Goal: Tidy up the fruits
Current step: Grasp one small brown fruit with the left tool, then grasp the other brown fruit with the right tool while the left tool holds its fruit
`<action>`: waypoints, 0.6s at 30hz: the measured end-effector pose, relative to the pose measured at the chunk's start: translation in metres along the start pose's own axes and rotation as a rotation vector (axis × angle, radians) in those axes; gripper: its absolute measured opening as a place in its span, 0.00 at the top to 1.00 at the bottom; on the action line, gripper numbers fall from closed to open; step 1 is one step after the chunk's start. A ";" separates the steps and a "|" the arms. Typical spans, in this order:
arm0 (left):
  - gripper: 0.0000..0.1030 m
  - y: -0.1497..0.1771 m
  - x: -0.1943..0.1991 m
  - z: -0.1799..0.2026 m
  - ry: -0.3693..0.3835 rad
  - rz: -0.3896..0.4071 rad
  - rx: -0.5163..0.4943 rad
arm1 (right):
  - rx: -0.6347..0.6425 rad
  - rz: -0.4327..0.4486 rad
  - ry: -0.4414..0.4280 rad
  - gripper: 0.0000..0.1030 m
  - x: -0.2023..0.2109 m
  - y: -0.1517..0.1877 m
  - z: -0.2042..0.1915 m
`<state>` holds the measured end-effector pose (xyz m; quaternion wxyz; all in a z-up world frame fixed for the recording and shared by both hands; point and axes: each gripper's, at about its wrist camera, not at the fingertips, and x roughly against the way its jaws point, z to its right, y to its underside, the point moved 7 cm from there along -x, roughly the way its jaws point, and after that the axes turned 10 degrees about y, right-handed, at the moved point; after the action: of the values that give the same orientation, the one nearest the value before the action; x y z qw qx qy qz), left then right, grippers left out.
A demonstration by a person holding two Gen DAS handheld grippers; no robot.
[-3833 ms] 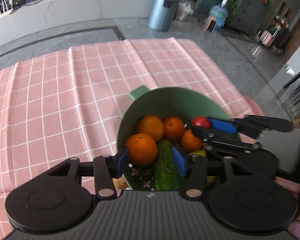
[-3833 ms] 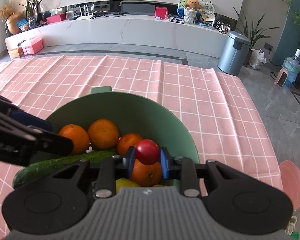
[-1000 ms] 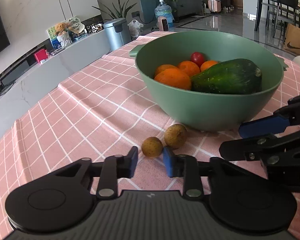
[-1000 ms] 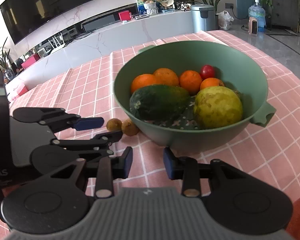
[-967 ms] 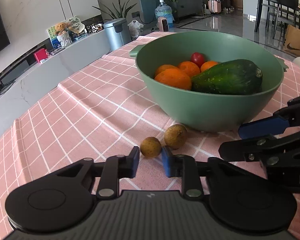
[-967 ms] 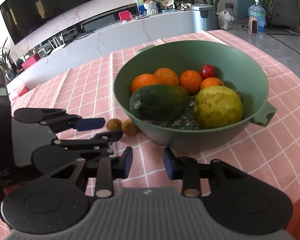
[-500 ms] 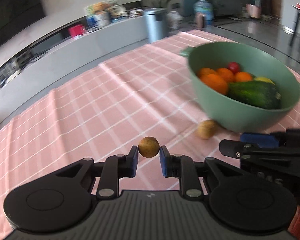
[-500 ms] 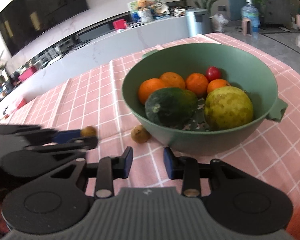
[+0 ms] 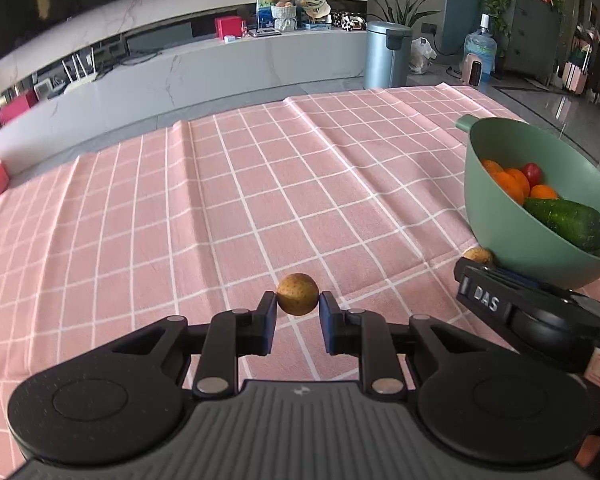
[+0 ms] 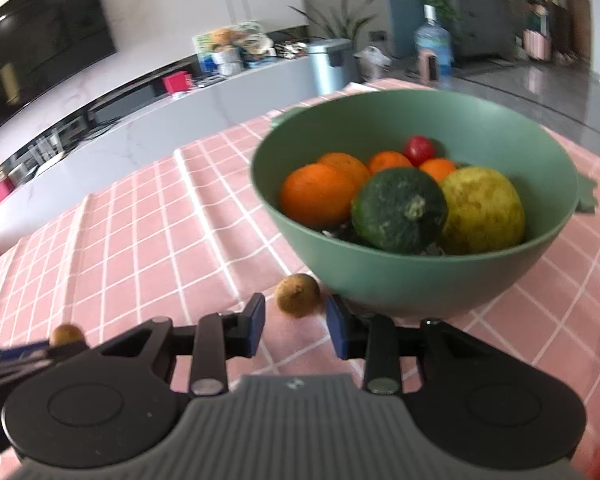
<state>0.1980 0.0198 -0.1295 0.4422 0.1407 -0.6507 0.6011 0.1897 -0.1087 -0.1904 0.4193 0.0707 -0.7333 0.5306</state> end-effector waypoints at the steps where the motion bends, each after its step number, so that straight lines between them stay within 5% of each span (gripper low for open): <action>1: 0.76 0.000 0.000 0.000 -0.003 -0.001 -0.005 | 0.001 0.002 0.004 0.70 -0.001 0.000 -0.001; 11: 0.76 0.000 -0.001 0.007 0.000 -0.003 -0.033 | 0.004 -0.007 -0.001 0.79 -0.005 0.000 0.001; 18: 0.76 -0.005 0.006 0.020 0.034 -0.008 -0.045 | 0.058 -0.068 -0.107 0.79 0.016 0.009 0.007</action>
<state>0.1894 0.0024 -0.1194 0.4588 0.1232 -0.6559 0.5866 0.1707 -0.1050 -0.1868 0.3950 0.1362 -0.7362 0.5324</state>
